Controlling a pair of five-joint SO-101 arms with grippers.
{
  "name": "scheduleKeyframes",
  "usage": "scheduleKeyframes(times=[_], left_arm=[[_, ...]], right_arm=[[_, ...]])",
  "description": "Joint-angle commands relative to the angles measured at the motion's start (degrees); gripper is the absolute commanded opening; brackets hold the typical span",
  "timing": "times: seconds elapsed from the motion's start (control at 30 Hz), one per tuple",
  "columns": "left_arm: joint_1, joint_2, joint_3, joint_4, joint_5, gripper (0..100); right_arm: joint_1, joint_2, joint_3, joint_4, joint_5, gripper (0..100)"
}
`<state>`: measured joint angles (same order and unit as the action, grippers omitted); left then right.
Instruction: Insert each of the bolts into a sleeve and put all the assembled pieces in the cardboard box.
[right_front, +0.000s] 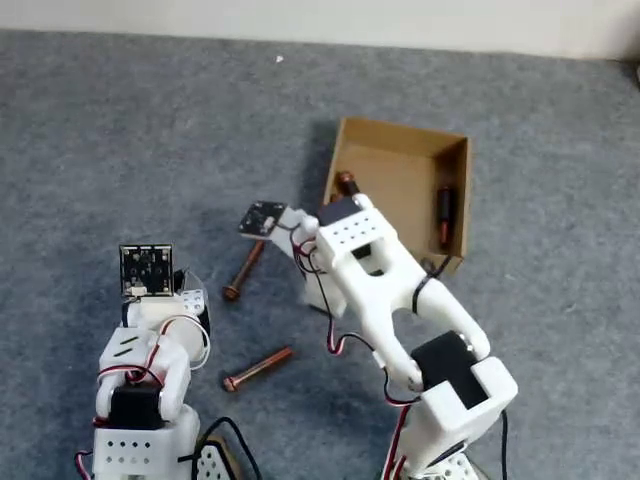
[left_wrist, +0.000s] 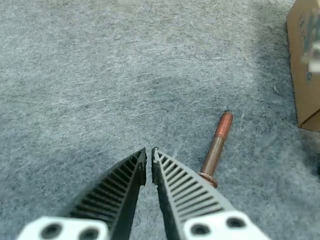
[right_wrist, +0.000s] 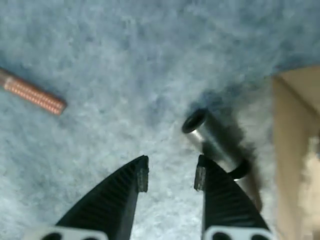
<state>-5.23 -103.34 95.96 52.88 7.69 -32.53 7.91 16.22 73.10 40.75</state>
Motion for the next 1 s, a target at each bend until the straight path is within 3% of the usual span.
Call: scheduleKeyframes(times=[0.0,0.3,0.43,0.9,0.97], left_arm=[[-0.6,-0.4,1.2,0.1,-0.8,4],[-0.6,-0.4,1.2,0.1,-0.8,4],[-0.7,-0.4,1.2,0.1,-0.8,4],[-0.7,-0.4,1.2,0.1,-0.8,4],[-0.7,-0.4,1.2,0.1,-0.8,4]], right_arm=[[0.9,-0.7,-3.6,-0.3,0.8,14.6],[3.2,2.1,-3.4,-8.2,3.3,14.6],[4.0,5.1,-3.4,-9.0,6.4,14.6],[7.7,10.0,-3.2,-8.9,6.3,14.2],[7.7,10.0,-3.2,-8.8,6.4,9.4]])
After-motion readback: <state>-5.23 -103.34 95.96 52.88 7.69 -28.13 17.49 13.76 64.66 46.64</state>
